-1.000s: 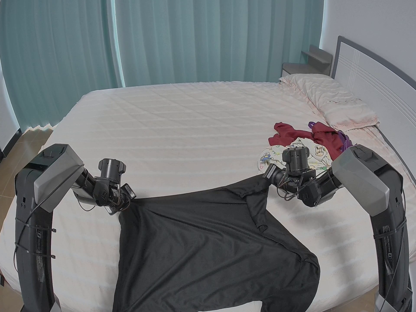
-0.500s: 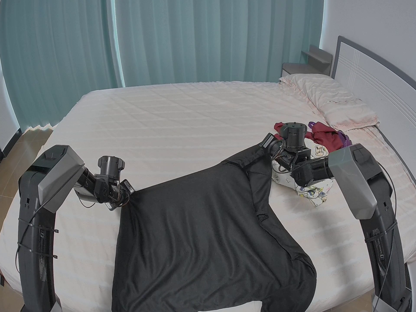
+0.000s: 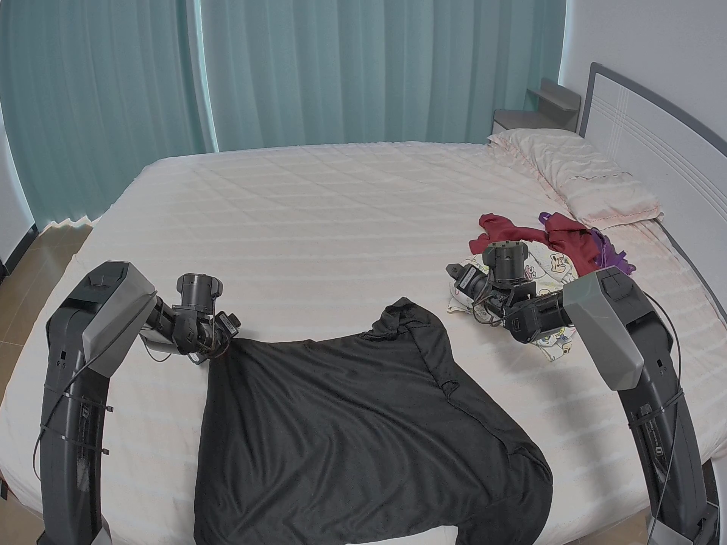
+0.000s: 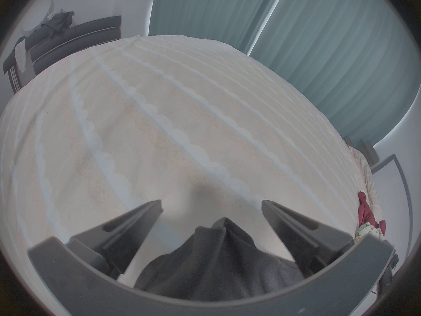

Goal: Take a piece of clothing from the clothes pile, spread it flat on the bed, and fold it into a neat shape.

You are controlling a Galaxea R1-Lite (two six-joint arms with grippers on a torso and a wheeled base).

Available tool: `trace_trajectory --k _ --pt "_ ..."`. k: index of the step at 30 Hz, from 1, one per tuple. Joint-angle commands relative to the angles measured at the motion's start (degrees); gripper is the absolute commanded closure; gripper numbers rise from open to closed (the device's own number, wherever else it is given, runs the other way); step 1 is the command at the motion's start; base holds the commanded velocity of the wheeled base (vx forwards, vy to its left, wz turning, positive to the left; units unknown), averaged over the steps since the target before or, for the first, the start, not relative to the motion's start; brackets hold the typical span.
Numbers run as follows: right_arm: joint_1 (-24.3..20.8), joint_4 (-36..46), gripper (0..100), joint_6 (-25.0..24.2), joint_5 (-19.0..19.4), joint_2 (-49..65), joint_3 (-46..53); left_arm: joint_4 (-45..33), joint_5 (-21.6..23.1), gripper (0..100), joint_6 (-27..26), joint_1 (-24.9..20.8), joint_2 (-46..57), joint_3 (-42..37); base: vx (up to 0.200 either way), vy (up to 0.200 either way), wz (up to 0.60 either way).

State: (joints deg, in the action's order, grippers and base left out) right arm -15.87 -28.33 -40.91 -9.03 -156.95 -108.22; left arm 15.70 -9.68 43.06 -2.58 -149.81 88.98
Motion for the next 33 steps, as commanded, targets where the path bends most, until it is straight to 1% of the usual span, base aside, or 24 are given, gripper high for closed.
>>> trace_trajectory --k 1,2,3,6,7,8,9,10,11,12,13,14,15,19,21,23,25,27,28,29,33 --pt "0.3 -0.7 0 2.9 1.1 6.7 12.7 -0.3 -1.1 0 -0.1 1.1 0.2 0.1 0.000 0.000 0.00" --pt "0.2 -0.8 0 3.1 1.2 7.1 13.3 -0.3 -1.1 0 -0.1 1.2 0.3 0.1 0.000 0.000 0.00" --pt "-0.4 -2.1 0 5.6 4.6 11.7 21.8 -0.8 -1.1 0 -0.1 2.2 2.3 -0.2 0.000 0.000 0.00" --pt "-1.7 -5.9 0 10.7 11.3 18.2 35.3 -3.4 -0.7 0 0.6 3.9 6.5 -1.1 0.000 0.000 0.00" --pt "-1.7 -5.9 0 10.7 11.3 18.2 35.3 -3.4 -0.7 0 0.6 3.9 6.5 -1.1 0.000 0.000 0.00" --pt "-2.9 -7.5 0 13.1 13.4 20.8 41.6 -3.9 -0.1 0 2.1 4.7 10.3 -3.1 0.000 0.000 0.00" --pt "-3.8 -8.0 0 13.9 13.6 21.5 44.1 -3.7 1.1 0 3.8 5.2 12.5 -5.1 0.000 0.000 0.00" --pt "-3.9 -8.1 0 14.0 13.6 21.5 44.3 -3.7 1.2 0 4.1 5.2 12.9 -5.4 0.000 0.000 0.00" --pt "-5.3 -8.1 0 14.1 13.7 21.8 46.6 -3.5 5.2 0 7.0 5.7 16.1 -8.7 0.000 0.000 0.00" --pt "-5.6 -8.1 0 14.0 13.8 21.8 47.0 -3.5 5.9 0 7.5 5.8 16.7 -9.3 0.000 0.000 0.00" --pt "-6.5 -8.1 0 14.1 13.9 21.5 47.9 -3.4 9.4 0 9.4 6.8 19.6 -12.7 0.000 0.000 0.00" --pt "-7.0 -8.1 0 14.1 13.8 21.3 48.2 -3.3 11.3 0 10.2 7.4 21.3 -15.1 0.000 0.000 0.00" --pt "-7.4 -8.1 0 14.1 13.9 21.2 48.3 -3.2 12.3 0 10.5 7.8 22.3 -16.8 0.000 0.000 0.00" --pt "-8.8 -8.1 0 13.7 13.9 20.2 48.5 -0.3 13.7 0 11.9 8.2 25.6 -26.0 0.000 0.000 0.00" --pt "-9.7 -7.8 0 13.8 13.9 19.8 48.1 4.8 15.0 0 13.4 8.0 26.8 -31.8 0.000 0.000 0.00" --pt "-10.3 -7.6 0 13.8 13.8 18.9 47.5 9.1 15.7 0 13.7 7.8 27.4 -36.1 0.000 0.000 0.00" --pt "-10.7 -7.3 0 14.1 13.6 17.8 46.5 16.7 15.7 0 13.7 6.9 27.5 -42.0 0.000 0.000 0.00" --pt "-10.6 -6.2 0 14.0 13.5 17.6 45.3 21.6 15.6 0 13.5 6.2 27.3 -44.6 0.000 0.000 0.00" --pt "-10.6 -5.9 0 14.0 13.5 17.6 45.1 22.1 15.6 0 13.5 6.1 27.3 -44.9 0.000 0.000 0.00" --pt "-10.1 -4.2 0 14.1 13.3 17.4 44.2 24.2 15.5 0 13.5 5.7 27.2 -46.1 0.000 0.000 0.00" --pt "-9.6 -2.9 0 14.3 12.7 16.4 42.7 24.6 15.7 0 13.6 5.1 27.3 -46.4 0.000 0.000 0.00"
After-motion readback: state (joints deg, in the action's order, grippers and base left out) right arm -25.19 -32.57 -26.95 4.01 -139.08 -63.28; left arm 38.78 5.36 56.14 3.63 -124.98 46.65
